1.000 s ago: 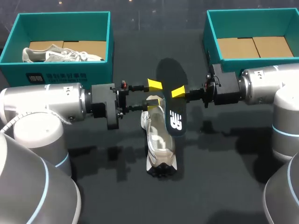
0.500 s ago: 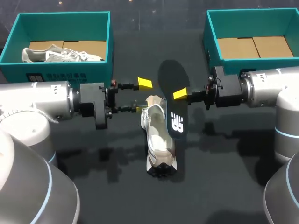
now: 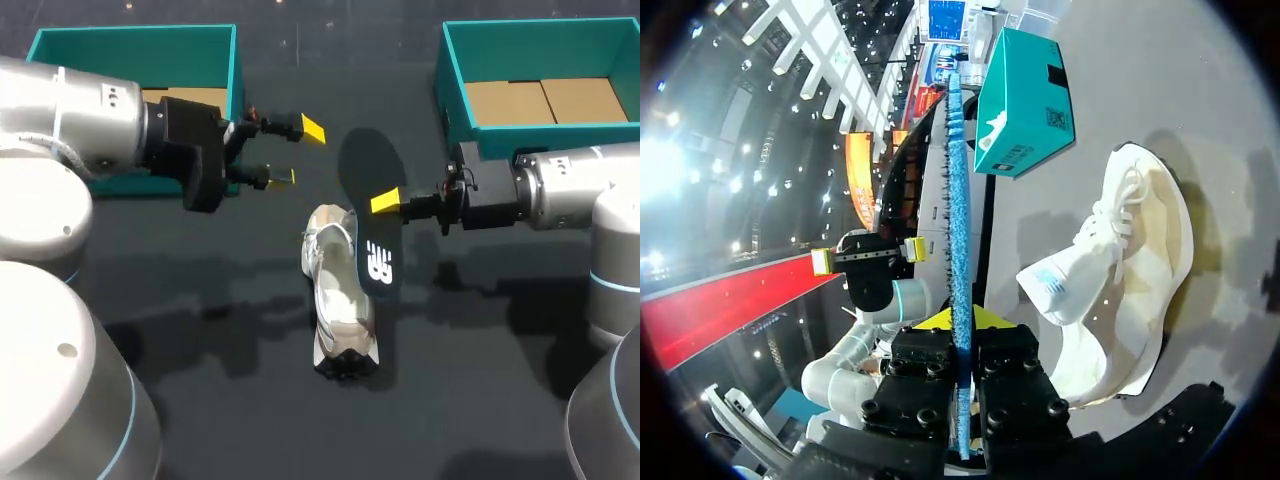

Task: Take the shoe out of the shoebox, open the shoe tongue, remove and reinsert the insole, then place the shoe into the shoebox

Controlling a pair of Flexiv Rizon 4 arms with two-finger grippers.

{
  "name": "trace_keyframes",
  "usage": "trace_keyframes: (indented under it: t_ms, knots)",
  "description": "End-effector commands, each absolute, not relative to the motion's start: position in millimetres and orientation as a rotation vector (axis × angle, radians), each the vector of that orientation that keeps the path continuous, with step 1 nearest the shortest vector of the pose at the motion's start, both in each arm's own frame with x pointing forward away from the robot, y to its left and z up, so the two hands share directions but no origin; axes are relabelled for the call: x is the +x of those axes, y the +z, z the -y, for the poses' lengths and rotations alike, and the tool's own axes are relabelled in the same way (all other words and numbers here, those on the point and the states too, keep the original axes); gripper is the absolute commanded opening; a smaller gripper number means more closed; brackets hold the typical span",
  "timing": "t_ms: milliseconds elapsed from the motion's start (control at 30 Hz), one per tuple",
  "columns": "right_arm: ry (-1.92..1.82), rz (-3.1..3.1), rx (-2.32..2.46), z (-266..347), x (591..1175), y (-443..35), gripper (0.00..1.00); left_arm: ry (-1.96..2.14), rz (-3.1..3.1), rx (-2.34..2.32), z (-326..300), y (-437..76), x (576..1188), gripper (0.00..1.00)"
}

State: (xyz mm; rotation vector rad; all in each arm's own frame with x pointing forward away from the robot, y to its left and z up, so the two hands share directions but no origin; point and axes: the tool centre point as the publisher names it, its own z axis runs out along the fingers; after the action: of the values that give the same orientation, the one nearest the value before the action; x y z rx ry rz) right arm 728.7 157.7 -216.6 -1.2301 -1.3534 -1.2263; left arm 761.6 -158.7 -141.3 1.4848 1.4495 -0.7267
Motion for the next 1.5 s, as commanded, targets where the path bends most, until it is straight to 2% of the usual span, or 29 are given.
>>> trace_keyframes:
  t_ms: [33,233,267,667,967,1500]
  knots:
    - [-1.228,1.353,-1.232,-158.7,727.9,-217.3,0.00,-0.692,-1.488,1.511,161.8,-140.3,761.8,1.00]
    - [-1.228,1.353,-1.232,-158.7,727.9,-217.3,0.00,-0.612,-1.700,1.608,176.0,-111.8,778.5,1.00]
    - [-1.228,1.353,-1.232,-158.7,727.9,-217.3,0.00,-0.486,-1.754,1.619,176.8,-103.8,778.9,1.00]
    - [-1.228,1.353,-1.232,-158.7,727.9,-217.3,0.00,-0.486,-1.754,1.619,176.8,-103.8,778.9,1.00]
    - [-1.228,1.353,-1.232,-158.7,727.9,-217.3,0.00,-0.471,-1.953,1.863,215.0,-90.1,799.4,1.00]
    - [-1.228,1.353,-1.232,-158.7,727.9,-217.3,0.00,-0.051,-2.190,2.158,246.7,-85.0,798.4,1.00]
